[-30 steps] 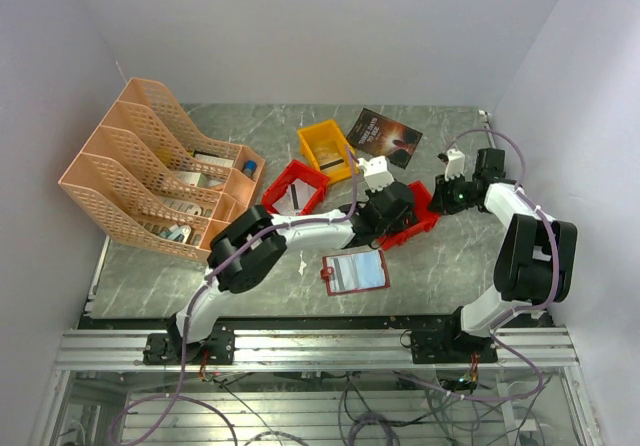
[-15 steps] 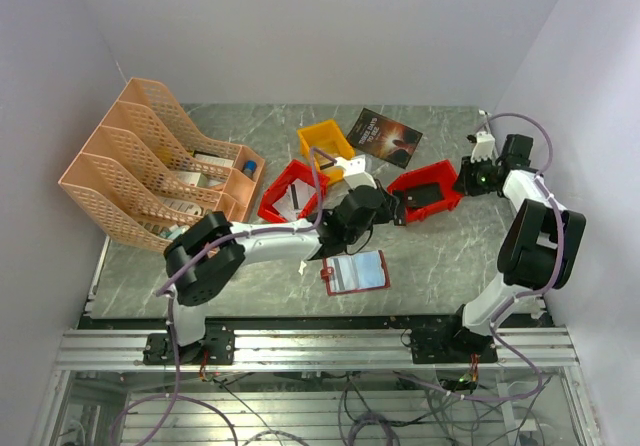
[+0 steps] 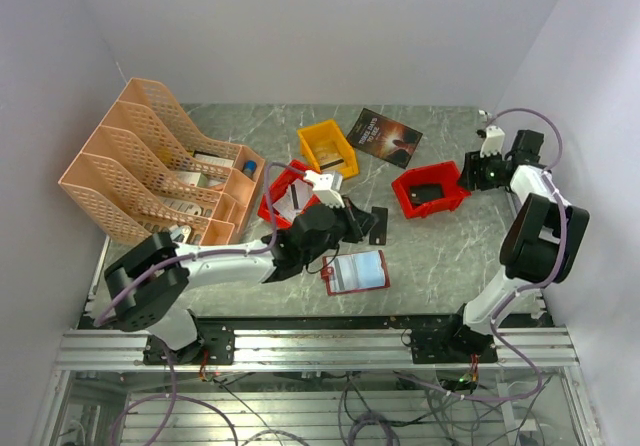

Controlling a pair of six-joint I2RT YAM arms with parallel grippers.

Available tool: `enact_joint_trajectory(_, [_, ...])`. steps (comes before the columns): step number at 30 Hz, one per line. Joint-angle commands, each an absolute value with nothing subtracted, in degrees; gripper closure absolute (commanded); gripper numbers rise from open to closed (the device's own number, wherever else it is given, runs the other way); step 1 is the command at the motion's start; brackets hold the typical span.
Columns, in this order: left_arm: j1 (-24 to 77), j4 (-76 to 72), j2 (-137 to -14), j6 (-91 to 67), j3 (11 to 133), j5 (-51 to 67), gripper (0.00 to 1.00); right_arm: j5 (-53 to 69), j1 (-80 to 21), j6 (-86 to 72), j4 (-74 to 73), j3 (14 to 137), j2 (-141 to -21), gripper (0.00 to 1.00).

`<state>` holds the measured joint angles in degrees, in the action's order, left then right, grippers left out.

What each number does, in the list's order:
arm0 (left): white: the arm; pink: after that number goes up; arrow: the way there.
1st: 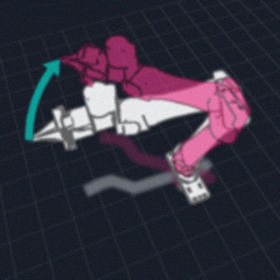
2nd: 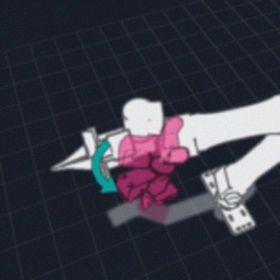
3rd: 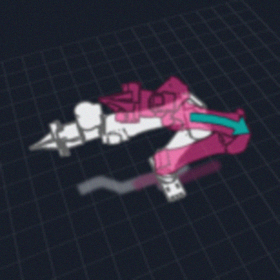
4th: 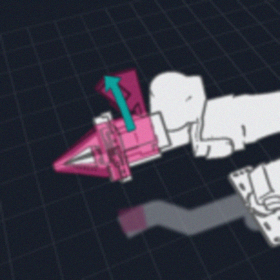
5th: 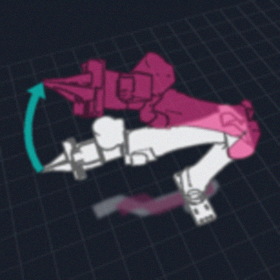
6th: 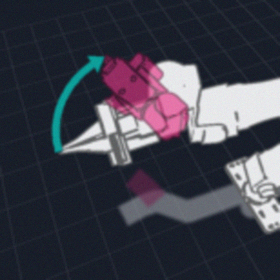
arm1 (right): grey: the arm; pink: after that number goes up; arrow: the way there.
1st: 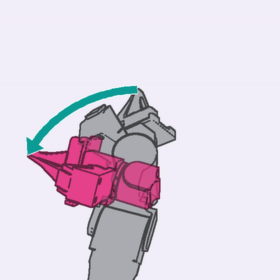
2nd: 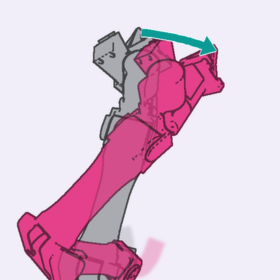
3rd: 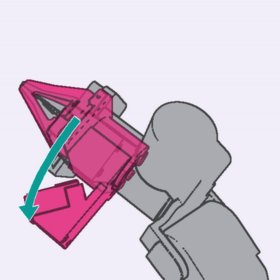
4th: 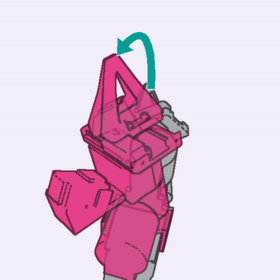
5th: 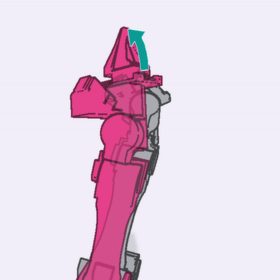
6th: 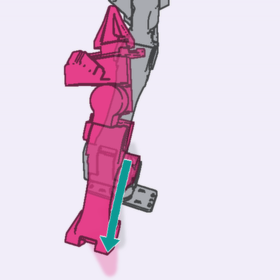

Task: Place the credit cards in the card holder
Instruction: Pick up the credit card from the storage box.

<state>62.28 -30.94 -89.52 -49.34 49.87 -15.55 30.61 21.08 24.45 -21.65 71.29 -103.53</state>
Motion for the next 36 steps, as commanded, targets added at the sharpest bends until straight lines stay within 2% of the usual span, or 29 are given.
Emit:
enact_joint_trajectory(1, [62.0, -38.7, -84.3, -47.7, 44.5, -10.5, 0.93, 32.1, 21.6, 27.0, -21.1, 71.2, -95.8, 0.46])
enact_joint_trajectory(3, [62.0, -40.1, -81.9, -47.5, 41.4, -9.2, 0.93, 33.3, 21.6, 28.2, -22.7, 71.1, -92.5, 0.41])
enact_joint_trajectory(6, [62.0, -43.9, -77.9, -47.2, 36.1, -7.6, 0.93, 37.9, 21.6, 30.1, -25.7, 70.7, -87.8, 0.39])
enact_joint_trajectory(12, [62.0, -52.3, -69.7, -45.8, 25.0, -7.7, 0.93, 58.0, 19.6, 34.4, -32.8, 67.3, -79.4, 0.39])
enact_joint_trajectory(15, [62.0, -56.7, -66.7, -44.9, 20.8, -7.5, 0.93, 66.1, 14.9, 38.0, -36.5, 64.1, -76.3, 0.39])
enact_joint_trajectory(18, [61.8, -60.6, -64.7, -44.1, 17.5, -7.0, 0.93, 69.2, 7.2, 40.8, -38.7, 61.1, -73.9, 0.38])
enact_joint_trajectory(21, [61.5, -65.0, -63.4, -44.1, 14.5, -7.0, 0.93, 74.5, 2.4, 39.4, -36.6, 57.9, -71.8, 0.37])
enact_joint_trajectory(25, [60.4, -70.7, -63.7, -44.3, 12.3, -6.0, 0.93, 81.9, 1.1, 36.4, -34.6, 54.3, -71.7, 0.31])
enact_joint_trajectory(29, [57.9, -74.8, -65.8, -45.6, 12.4, -3.4, 0.93, 84.4, -2.1, 31.0, -29.8, 51.7, -72.6, 0.28])
enact_joint_trajectory(36, [53.8, -87.3, -75.0, -49.0, 14.1, 3.3, 0.93, 85.8, -7.0, 7.6, -7.9, 45.2, -72.7, 0.30])
